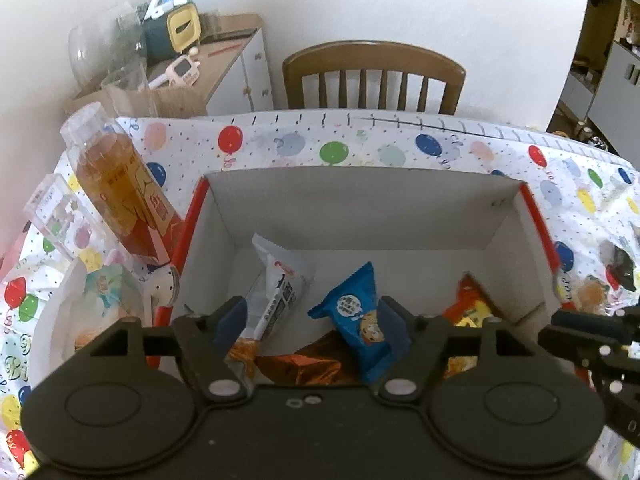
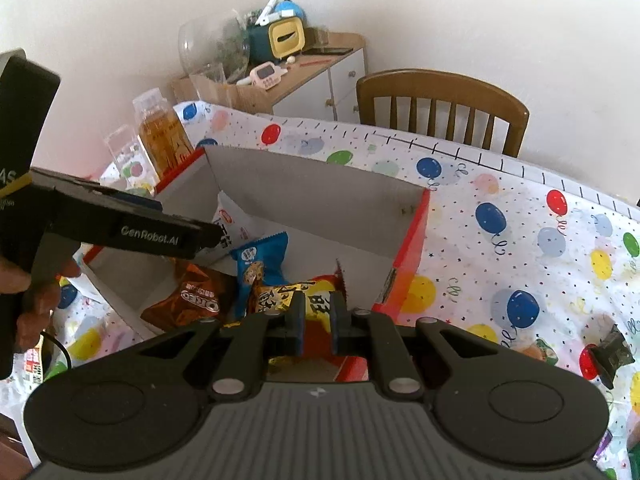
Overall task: Organize snacks
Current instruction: 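Carry both snacks over the red box and open both tools to drop them, then move both tools back from the box toward the remaining snacks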
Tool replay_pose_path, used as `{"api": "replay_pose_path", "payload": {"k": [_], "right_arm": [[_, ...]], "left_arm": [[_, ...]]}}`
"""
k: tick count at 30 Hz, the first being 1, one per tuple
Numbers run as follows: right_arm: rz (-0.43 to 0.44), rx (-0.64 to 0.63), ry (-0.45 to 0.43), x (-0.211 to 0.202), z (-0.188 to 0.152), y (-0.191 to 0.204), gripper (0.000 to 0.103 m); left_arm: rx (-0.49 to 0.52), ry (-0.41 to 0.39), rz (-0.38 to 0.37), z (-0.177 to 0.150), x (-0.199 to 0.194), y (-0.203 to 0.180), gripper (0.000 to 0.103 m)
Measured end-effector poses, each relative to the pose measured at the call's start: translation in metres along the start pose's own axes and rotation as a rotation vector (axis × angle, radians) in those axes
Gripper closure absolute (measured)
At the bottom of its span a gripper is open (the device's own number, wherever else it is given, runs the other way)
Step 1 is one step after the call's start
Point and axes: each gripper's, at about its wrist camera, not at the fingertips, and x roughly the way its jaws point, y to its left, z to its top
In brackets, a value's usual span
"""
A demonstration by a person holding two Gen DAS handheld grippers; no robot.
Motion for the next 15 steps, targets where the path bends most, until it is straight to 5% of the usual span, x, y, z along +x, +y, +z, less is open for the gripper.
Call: {"api": "replay_pose_path", "payload": {"k": [10,15], "right_arm": [[0.04,0.027,-0.068,-0.044,-0.008,-0.012,0.085],[0.012,0.064,-0.106,-0.069,-0.017,-0.027,0.062]], "left_arm": [[0.018,-0.071,-0.043,-0.006,-0.038,-0.019,0.024],[0.042,-0.117,-0.057,-0.009,-0.059,-0.035,0.02]]}}
